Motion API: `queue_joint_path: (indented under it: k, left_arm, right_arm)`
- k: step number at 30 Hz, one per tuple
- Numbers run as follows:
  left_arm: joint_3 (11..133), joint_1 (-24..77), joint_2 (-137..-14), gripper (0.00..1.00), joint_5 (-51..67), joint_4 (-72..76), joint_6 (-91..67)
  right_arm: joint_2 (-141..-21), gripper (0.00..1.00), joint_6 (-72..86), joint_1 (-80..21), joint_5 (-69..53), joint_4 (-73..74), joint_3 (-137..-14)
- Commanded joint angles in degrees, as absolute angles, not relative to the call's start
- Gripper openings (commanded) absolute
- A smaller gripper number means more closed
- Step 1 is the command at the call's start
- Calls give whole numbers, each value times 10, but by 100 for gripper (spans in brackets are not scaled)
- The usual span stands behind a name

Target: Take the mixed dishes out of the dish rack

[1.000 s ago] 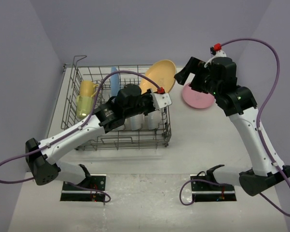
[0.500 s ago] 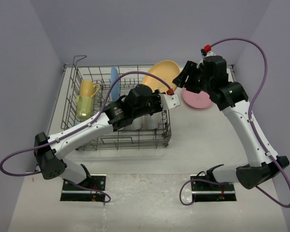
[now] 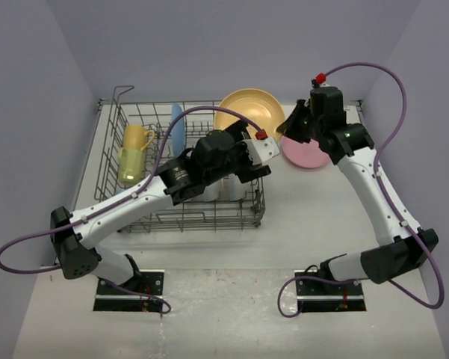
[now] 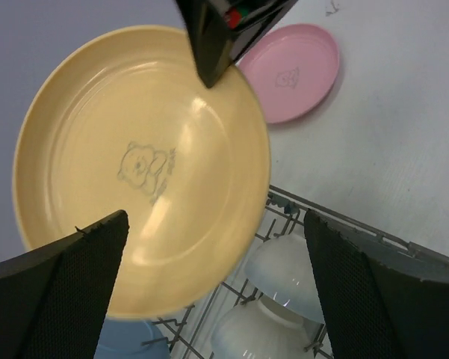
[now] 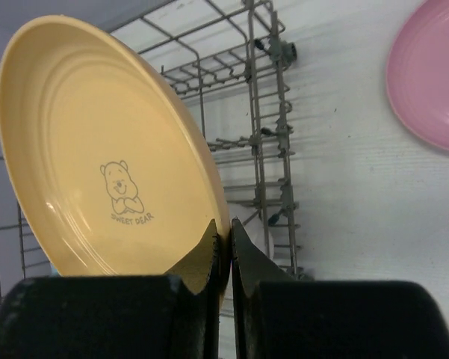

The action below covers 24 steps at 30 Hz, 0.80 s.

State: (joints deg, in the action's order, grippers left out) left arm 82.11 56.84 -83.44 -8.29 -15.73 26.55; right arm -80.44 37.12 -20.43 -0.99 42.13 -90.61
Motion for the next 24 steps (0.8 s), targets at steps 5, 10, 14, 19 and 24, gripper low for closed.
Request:
queue_joint_path:
  k: [5,10,14,19,24]
  left_arm:
    - [825,494,-771,100,-160,-94,77]
    - [819,331,-767,100,-84,-128,-79]
    - [799,237,-773,100,-5,-145,-144]
    - [776,156,-781,100,69,-140,-175]
    - [772,134,-791,100,90,-137,-175]
  right_arm:
    - [-777,0,398,-63,-25,324,-786]
    - [-829,0,392,29,-26,287,-745]
    - [-895,0,395,70,-38,268,-757]
    - [-963,0,397,92,0,251,-785]
    - [-1028,0,414,128,-13,232,-791]
